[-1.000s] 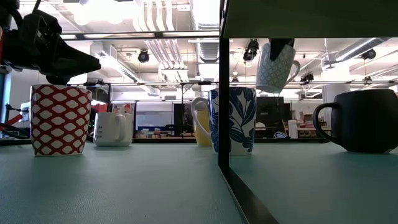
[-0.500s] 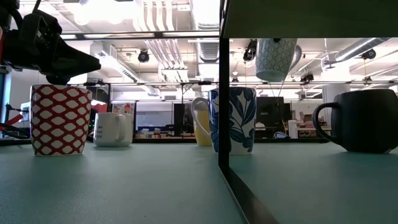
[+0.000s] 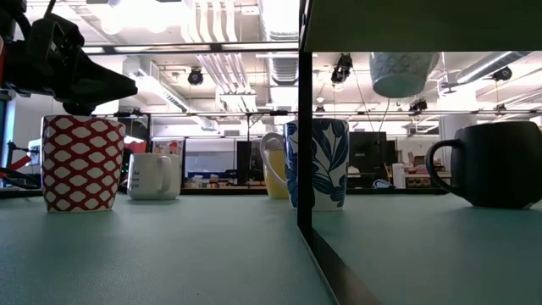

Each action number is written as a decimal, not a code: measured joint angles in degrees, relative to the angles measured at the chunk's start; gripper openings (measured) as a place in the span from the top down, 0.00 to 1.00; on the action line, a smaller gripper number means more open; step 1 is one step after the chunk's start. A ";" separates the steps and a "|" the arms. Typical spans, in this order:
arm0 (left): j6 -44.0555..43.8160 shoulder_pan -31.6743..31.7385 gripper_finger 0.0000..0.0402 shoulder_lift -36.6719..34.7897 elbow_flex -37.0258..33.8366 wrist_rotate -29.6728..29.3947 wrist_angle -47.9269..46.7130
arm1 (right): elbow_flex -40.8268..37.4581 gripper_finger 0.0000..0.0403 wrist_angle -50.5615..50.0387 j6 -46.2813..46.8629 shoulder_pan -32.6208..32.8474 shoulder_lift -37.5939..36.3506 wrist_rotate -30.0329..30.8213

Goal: Place coffee mugs
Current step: Put the light blue patterned mug on the shelf

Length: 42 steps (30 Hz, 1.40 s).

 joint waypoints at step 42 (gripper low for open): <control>0.00 0.00 0.78 0.02 0.00 -0.01 0.00 | 0.06 0.95 -4.25 -1.76 37.99 1.22 -1.01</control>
